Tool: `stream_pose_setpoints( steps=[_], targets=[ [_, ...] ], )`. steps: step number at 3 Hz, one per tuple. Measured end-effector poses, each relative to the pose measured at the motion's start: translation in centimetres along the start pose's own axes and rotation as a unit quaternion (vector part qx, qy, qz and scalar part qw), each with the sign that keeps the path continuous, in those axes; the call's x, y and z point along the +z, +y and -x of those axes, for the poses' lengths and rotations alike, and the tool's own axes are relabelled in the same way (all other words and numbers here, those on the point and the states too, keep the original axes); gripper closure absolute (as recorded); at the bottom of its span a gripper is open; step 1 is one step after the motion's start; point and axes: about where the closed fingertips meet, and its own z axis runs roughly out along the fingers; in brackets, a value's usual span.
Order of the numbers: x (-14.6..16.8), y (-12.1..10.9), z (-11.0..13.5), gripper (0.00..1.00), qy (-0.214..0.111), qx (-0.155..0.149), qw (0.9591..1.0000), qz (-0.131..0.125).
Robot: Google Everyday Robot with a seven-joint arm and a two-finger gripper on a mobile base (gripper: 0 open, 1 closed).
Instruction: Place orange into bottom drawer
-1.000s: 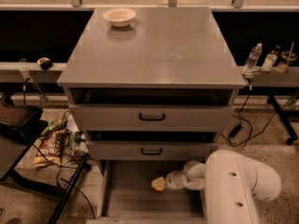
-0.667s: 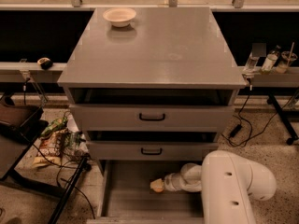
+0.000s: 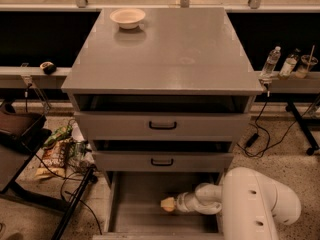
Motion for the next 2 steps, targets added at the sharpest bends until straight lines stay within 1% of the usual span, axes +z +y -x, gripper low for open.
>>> stream_pose_setpoints(
  steps=[2],
  targets=[
    [0.01,0.0,-0.01,0.27,0.0,0.0,1.0,0.0]
  ],
)
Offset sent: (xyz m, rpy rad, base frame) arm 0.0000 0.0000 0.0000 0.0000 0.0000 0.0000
